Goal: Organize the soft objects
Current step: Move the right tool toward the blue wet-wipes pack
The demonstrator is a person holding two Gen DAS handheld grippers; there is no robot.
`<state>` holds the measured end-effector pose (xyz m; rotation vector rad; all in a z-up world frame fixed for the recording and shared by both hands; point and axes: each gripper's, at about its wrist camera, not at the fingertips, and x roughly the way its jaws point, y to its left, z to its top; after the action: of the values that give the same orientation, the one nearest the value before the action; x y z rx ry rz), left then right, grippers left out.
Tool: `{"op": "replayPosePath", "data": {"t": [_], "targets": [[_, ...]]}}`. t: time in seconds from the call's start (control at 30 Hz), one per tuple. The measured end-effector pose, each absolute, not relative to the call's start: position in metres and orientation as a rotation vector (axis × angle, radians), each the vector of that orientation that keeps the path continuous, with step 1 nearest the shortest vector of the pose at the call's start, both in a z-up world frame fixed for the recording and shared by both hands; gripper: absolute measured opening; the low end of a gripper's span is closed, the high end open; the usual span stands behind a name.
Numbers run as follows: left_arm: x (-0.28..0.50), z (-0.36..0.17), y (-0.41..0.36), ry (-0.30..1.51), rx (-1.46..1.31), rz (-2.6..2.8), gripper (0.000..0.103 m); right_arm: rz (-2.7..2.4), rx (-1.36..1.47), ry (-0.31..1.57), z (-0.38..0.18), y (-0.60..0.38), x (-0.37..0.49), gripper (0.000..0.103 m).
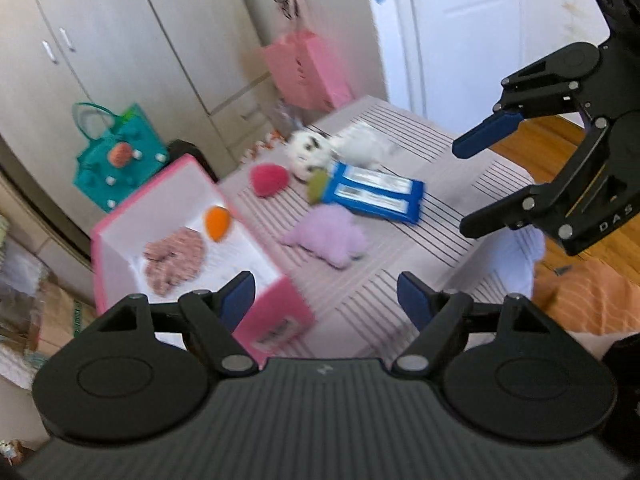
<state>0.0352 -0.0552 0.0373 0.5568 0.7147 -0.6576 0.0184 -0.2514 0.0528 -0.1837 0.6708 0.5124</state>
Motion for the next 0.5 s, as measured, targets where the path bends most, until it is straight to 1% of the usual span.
{"op": "replayPosePath", "data": {"t": [0.07,0.17,0.23,0.27,0.5], "targets": [[0.034,0.026,-0.063,0.735,0.565,-0.68,0.081,0.503,-0.169,0.682,0.043,-0.259,0.013,0.068],[0.036,0.011,-0.072,0.748,0.558,-0.697,0.081,0.484,-0.148,0.688,0.028,-0.269,0.005,0.069],[0.038,0.004,-0.076,0.744,0.527,-0.702,0.081,0.457,-0.127,0.679,0.017,-0.276,0.003,0.073],[0.043,0.0,-0.079,0.739,0.514,-0.706,0.081,0.448,-0.117,0.673,0.011,-0.278,0.002,0.075],[0.09,-0.027,-0.107,0.777,0.403,-0.745,0.08,0.289,-0.054,0.654,-0.04,-0.291,0.028,0.075]]}}
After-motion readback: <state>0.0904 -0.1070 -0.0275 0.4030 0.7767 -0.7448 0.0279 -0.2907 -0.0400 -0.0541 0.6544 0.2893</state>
